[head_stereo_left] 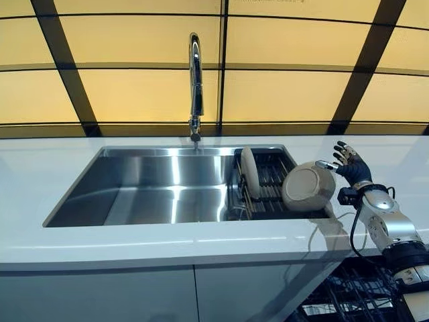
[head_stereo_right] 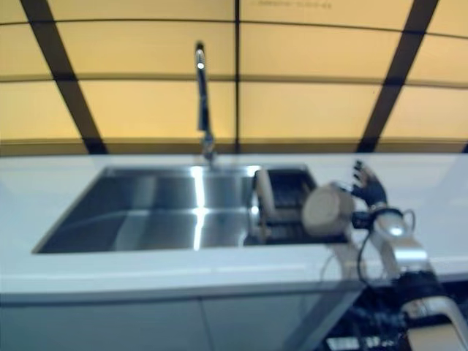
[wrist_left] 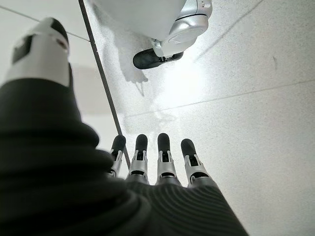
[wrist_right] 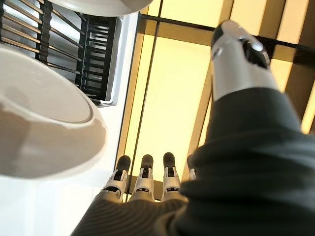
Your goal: Take plates into dishwasher
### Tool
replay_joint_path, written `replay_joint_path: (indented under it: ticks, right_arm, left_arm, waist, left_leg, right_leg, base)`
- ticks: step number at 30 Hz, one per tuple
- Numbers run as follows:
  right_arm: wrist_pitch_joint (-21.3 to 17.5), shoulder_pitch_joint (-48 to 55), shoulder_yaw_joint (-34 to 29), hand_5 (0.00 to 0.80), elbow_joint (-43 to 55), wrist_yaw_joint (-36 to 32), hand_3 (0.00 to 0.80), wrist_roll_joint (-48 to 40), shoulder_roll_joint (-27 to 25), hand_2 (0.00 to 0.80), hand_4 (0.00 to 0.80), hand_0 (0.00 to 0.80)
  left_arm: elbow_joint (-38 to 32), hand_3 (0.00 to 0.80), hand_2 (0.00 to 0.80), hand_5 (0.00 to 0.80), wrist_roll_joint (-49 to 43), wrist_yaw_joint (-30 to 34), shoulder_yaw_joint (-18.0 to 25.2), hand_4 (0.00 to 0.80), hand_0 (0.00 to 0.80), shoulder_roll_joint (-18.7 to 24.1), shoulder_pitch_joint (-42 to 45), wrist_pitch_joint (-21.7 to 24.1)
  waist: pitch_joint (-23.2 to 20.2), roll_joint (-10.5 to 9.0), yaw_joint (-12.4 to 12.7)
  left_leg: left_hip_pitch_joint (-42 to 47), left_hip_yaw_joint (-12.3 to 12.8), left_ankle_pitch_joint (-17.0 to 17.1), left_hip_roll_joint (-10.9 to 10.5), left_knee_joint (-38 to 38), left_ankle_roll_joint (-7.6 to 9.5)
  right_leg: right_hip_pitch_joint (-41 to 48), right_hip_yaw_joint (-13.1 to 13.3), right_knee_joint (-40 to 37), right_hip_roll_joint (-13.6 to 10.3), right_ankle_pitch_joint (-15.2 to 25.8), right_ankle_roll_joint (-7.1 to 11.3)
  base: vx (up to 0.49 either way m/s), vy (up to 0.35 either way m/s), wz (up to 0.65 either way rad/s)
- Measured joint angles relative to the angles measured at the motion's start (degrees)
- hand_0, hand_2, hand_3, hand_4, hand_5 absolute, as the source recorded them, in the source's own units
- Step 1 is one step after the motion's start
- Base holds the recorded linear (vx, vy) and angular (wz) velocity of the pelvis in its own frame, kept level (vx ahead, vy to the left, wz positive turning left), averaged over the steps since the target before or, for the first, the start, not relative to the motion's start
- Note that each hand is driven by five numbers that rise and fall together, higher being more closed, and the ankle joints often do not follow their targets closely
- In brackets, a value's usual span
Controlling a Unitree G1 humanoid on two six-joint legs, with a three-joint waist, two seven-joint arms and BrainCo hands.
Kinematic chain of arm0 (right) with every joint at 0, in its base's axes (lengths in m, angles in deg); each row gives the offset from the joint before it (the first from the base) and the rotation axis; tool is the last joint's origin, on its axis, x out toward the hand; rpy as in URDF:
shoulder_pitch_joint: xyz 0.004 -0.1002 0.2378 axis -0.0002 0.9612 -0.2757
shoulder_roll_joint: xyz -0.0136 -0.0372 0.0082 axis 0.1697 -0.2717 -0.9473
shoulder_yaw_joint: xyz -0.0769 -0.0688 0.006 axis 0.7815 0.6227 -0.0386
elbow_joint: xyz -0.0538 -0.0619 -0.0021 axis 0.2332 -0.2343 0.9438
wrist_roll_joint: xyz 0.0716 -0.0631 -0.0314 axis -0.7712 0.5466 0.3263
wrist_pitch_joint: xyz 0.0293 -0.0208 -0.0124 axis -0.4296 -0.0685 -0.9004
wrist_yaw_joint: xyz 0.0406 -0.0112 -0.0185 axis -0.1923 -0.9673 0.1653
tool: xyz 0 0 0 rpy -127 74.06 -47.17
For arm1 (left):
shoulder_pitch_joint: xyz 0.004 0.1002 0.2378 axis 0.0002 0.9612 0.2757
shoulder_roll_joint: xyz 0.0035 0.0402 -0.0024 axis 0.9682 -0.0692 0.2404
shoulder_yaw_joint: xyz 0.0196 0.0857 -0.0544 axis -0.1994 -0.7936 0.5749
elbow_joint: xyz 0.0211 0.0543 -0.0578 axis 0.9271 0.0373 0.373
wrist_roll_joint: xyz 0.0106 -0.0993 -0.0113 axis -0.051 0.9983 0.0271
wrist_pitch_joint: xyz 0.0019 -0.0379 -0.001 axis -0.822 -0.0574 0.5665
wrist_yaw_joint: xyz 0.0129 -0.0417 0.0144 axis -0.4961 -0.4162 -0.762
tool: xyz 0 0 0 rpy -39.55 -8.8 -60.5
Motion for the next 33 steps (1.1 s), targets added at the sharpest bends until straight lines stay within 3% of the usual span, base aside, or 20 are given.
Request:
replay_joint_path:
  ticks: [23, 33]
  right_arm:
    - [3.73, -4.31, -0.02, 0.0, -11.89, -0.39, 0.0, 0.5, -7.78, 0.0, 0.0, 0.0]
    - [6.06, -4.62, -0.09, 0.0, -16.38, -7.32, 0.0, -0.24, -7.84, 0.0, 0.0, 0.0]
  left_arm:
    - [-0.53, 0.0, 0.0, 0.0, -0.03, 1.01, -0.14, 0.0, 0.0, 0.02, 1.51, 0.27]
    - [-1.21, 0.0, 0.0, 0.0, -0.05, 1.2, -1.36, 0.0, 0.0, 0.07, 1.34, 0.92]
  waist:
    - [2.25, 0.62, -0.03]
    - [3.34, 1.36, 0.11]
  left_leg:
    - [-0.06, 0.21, -0.47, 0.85, 0.02, -0.62]
    - [-0.07, 0.11, -0.53, 0.92, 0.05, -0.66]
  right_leg:
    - [-0.09, 0.11, -0.17, 0.8, -0.78, -0.28]
    - [0.0, 0.02, -0.18, 0.84, -0.87, -0.28]
  base:
    - [0.027, -0.017, 0.0]
    - [0.044, -0.014, 0.0]
